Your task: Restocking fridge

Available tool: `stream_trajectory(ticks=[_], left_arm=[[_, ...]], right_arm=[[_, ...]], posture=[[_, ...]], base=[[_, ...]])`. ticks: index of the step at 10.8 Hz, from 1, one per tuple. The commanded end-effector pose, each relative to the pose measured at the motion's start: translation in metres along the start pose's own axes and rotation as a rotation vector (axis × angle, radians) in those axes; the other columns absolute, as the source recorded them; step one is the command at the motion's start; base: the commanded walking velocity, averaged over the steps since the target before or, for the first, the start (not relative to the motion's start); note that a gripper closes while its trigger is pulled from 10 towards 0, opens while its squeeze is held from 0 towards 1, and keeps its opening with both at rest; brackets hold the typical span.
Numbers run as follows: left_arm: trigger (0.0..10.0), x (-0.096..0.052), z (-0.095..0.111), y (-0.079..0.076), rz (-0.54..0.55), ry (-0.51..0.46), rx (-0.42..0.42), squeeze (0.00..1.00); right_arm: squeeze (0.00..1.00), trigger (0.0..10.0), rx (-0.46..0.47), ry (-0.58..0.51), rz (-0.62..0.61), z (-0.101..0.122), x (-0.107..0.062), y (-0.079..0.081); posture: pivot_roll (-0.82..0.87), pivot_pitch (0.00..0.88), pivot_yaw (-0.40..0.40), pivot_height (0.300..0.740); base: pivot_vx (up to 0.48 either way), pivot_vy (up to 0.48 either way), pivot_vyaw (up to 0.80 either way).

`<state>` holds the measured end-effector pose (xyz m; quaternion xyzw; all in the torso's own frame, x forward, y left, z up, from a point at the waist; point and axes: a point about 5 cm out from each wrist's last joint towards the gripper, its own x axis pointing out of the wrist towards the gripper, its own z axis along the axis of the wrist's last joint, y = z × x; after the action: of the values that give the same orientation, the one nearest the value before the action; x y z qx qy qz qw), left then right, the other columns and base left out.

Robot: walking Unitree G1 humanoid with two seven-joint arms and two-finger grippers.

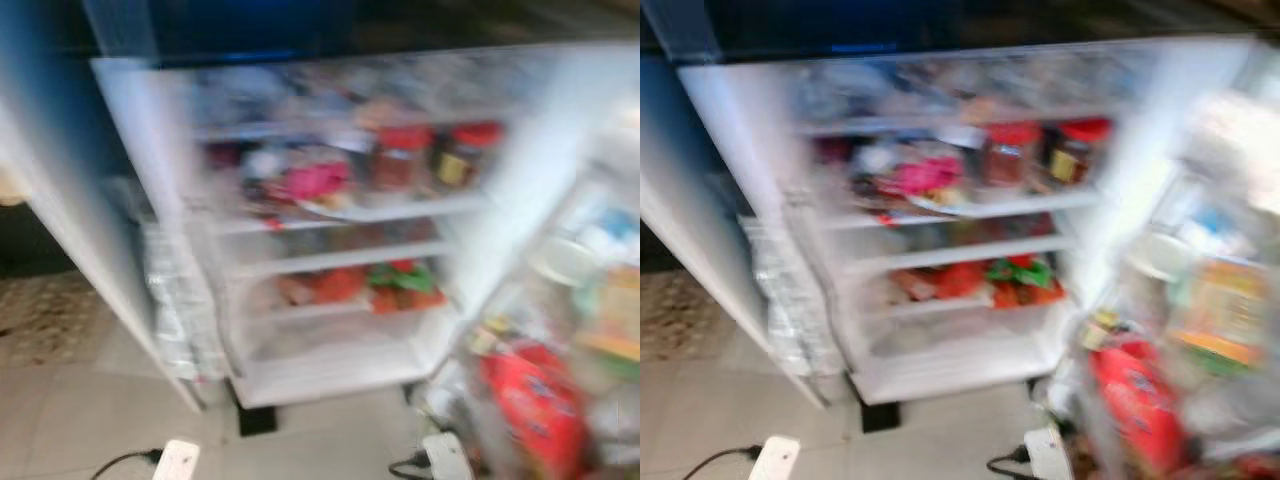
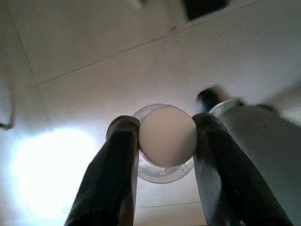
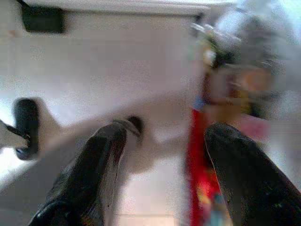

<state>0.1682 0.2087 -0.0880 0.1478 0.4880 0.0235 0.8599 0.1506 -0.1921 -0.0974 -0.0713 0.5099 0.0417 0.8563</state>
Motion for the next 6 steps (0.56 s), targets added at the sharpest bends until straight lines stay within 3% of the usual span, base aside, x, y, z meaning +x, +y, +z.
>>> stream_trajectory(ticks=[1, 6], left_arm=[[10.0, -0.0007, -0.0071, 0.0051, 0.009, 0.02, 0.005, 0.0], [10.0, -0.0008, -0.0064, 0.0041, 0.012, 0.015, 0.005, 0.0]], right_arm=[[0.0, 10.0, 0.0, -0.006, 0.01, 0.003, 0.0008, 0.0038], [0.0, 10.0, 0.002, -0.007, 0.013, 0.0031, 0.0009, 0.0041]], posture=[[-0.14, 0.045, -0.018, 0.74], [-0.14, 0.045, -0.017, 0.74]], base=[[0.0, 0.0, 0.0], [0.0, 0.0, 0.0]])
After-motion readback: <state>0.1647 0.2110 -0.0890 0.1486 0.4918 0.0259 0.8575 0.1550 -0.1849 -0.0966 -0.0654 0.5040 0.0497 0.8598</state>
